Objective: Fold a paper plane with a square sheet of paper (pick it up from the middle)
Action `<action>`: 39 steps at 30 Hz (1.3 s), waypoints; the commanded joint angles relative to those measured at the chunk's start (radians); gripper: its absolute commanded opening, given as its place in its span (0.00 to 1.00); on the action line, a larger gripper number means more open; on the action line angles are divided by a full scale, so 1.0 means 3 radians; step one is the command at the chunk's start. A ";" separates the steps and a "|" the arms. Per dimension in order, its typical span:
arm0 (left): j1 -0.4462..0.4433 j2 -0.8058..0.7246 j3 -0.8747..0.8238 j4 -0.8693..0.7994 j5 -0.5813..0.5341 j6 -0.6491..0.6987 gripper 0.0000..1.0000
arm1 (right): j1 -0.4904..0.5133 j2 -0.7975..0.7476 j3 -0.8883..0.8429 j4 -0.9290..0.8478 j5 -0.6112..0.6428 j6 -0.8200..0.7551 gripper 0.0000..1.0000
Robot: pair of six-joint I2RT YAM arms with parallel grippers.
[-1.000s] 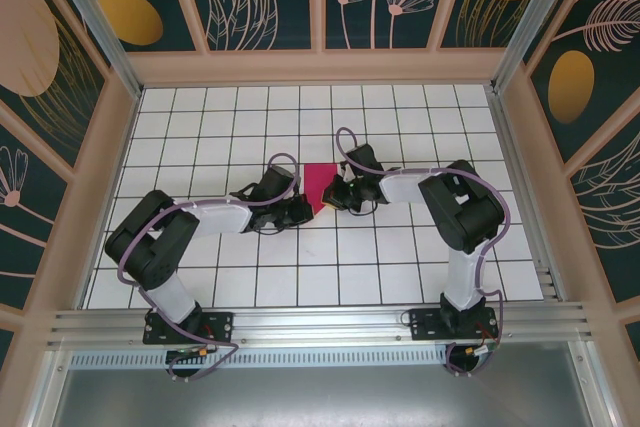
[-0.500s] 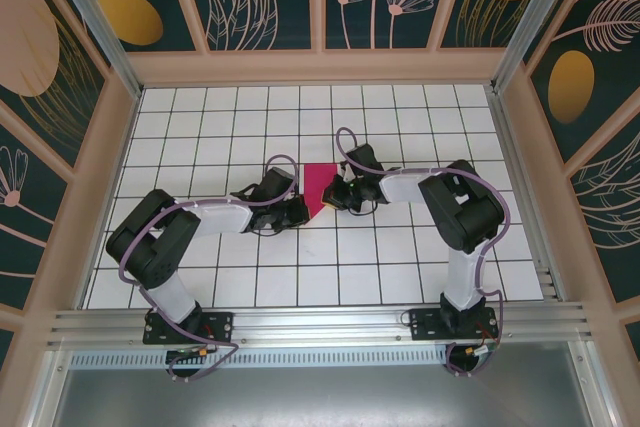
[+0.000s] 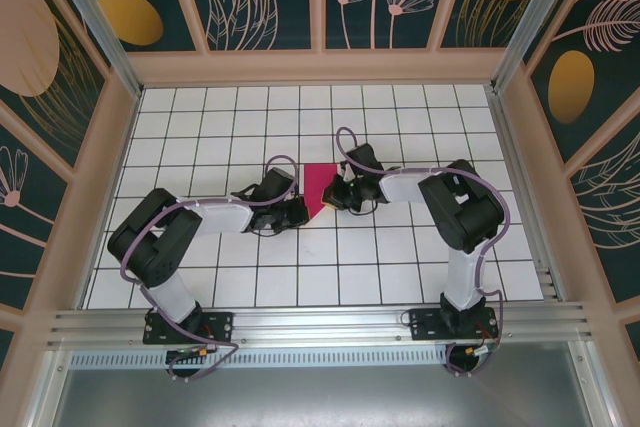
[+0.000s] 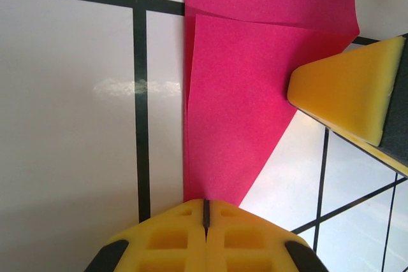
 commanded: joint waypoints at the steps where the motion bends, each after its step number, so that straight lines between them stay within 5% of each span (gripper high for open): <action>1: -0.0005 0.0086 0.0020 -0.0316 -0.0200 0.0118 0.06 | -0.0062 0.0215 -0.0025 -0.0347 0.0396 -0.0024 0.02; 9: -0.0007 -0.0352 0.0041 -0.0045 0.0118 0.0132 0.09 | -0.0061 0.0238 -0.0042 -0.0331 0.0381 -0.0019 0.02; 22: -0.0028 -0.0054 0.0040 0.0052 0.0369 0.0057 0.08 | -0.0066 0.0275 -0.0025 -0.0349 0.0375 -0.0034 0.02; 39: -0.0027 -0.0010 0.0047 -0.0228 -0.0028 0.0100 0.07 | -0.0066 0.0292 -0.0041 -0.0359 0.0385 -0.0040 0.02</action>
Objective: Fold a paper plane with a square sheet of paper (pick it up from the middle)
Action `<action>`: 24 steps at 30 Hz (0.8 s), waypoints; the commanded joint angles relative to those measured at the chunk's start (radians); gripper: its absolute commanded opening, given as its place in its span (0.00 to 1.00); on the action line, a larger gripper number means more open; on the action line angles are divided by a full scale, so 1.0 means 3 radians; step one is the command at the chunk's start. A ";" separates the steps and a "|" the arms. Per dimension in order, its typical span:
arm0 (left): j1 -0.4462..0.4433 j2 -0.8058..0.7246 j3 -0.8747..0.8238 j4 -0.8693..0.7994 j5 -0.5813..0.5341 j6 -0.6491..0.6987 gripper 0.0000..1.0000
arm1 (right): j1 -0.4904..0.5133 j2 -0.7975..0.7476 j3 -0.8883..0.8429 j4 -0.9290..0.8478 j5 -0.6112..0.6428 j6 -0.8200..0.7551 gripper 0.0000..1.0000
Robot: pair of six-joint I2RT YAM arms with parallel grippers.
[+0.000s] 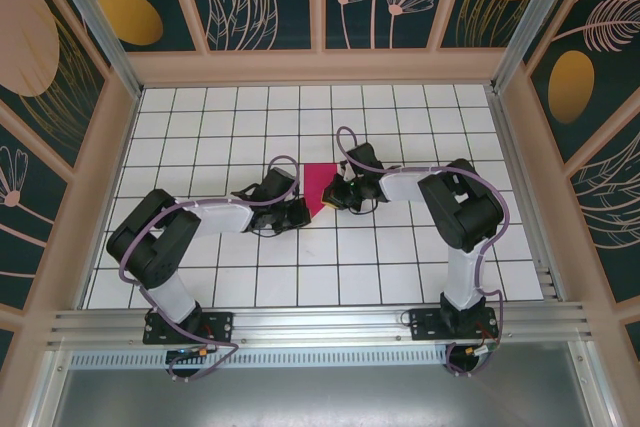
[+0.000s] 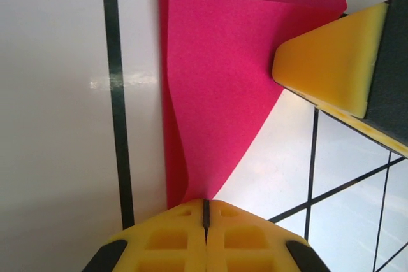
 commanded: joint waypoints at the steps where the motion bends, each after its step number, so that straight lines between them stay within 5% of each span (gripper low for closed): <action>1: -0.0019 0.0026 0.0017 -0.0142 -0.0126 0.0034 0.08 | -0.0047 0.0264 -0.0071 -0.0338 0.0443 -0.0033 0.02; 24: -0.0015 -0.0188 0.0141 -0.0009 -0.0005 0.0156 0.09 | -0.0047 0.0276 -0.0075 -0.0346 0.0453 -0.0046 0.02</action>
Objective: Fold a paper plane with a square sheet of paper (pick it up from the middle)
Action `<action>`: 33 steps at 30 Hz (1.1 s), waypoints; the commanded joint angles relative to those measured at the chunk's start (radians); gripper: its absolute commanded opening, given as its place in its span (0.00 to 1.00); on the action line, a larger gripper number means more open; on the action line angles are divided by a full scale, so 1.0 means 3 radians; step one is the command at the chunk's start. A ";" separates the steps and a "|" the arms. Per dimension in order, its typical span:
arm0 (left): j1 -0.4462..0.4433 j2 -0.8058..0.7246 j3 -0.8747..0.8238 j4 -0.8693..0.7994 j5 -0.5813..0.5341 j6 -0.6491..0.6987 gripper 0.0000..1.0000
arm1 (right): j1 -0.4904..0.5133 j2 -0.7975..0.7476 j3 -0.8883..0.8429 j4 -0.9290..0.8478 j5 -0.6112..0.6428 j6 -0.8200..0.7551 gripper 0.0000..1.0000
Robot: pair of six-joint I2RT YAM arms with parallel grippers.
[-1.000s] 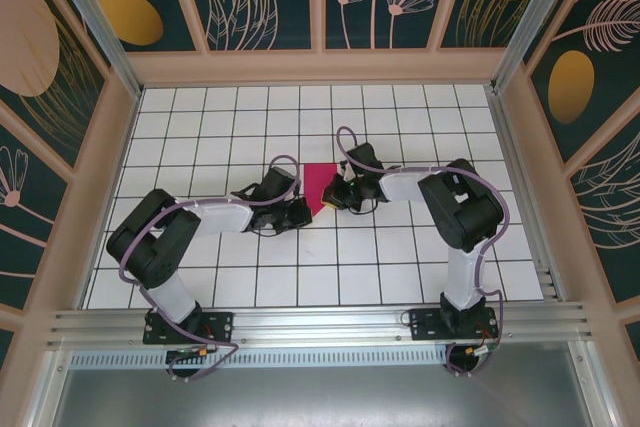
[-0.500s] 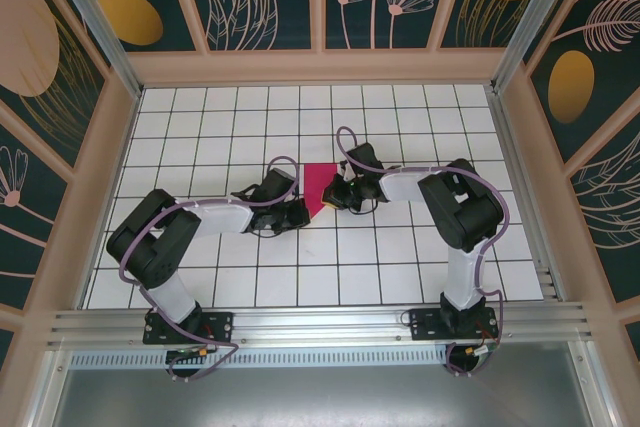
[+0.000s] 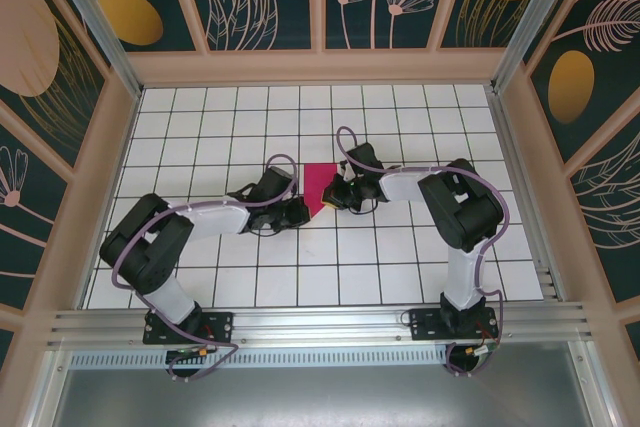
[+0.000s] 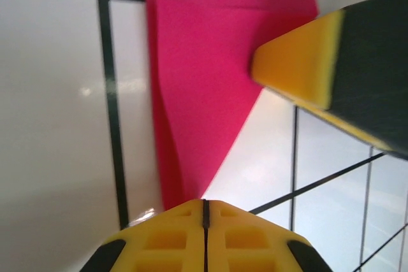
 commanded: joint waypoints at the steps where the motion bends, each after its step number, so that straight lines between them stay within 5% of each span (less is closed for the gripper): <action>1: -0.0018 0.0023 0.0200 -0.0015 -0.0021 0.0126 0.09 | -0.0044 0.0278 -0.0084 -0.0329 0.0453 -0.0044 0.02; 14: -0.0019 0.0474 0.0317 -0.0144 -0.0023 0.0143 0.08 | -0.0039 0.0267 -0.0088 -0.0304 0.0432 -0.0048 0.02; 33: -0.0020 0.0043 -0.0092 -0.0466 0.0053 0.0243 0.07 | -0.0057 0.0319 0.0015 -0.0385 0.0473 -0.0163 0.03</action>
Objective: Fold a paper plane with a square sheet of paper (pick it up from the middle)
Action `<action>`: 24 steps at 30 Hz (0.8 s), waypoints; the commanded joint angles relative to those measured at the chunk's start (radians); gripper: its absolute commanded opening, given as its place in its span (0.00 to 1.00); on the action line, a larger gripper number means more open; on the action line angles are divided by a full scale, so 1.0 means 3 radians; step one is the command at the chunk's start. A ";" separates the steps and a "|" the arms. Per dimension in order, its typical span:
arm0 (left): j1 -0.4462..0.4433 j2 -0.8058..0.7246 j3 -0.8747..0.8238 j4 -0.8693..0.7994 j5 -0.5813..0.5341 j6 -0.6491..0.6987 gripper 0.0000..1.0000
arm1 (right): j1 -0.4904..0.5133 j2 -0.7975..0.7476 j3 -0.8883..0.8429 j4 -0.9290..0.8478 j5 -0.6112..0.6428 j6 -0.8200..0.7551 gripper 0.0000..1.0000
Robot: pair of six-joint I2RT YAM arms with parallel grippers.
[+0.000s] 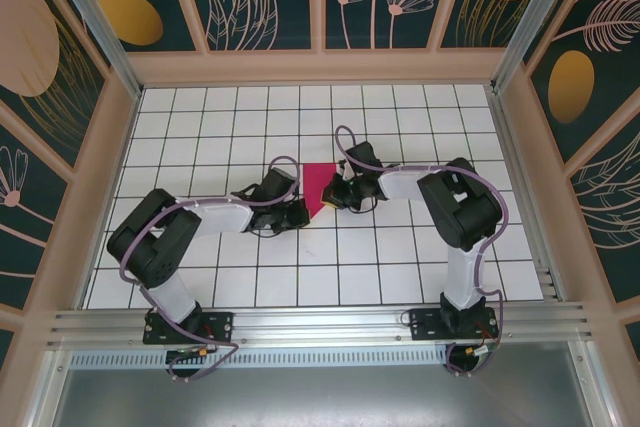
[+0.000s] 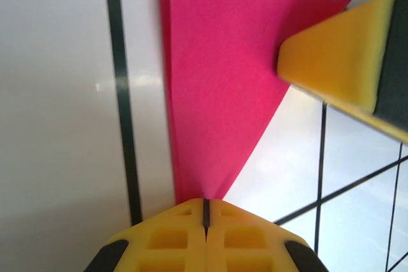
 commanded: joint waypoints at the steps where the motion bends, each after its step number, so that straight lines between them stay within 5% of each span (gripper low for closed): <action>1: -0.0016 -0.0120 -0.0057 -0.0440 0.0060 0.0181 0.07 | -0.0052 0.0288 -0.0062 -0.0290 0.0491 -0.0074 0.03; 11: -0.0018 -0.0321 0.0268 -0.0165 -0.0188 0.0248 0.07 | -0.0055 0.0259 -0.0060 -0.0251 0.0457 -0.0067 0.03; 24: -0.0015 0.0297 0.0397 -0.0088 -0.0136 0.0095 0.06 | -0.0054 0.0083 -0.0079 -0.0044 0.0286 -0.0154 0.03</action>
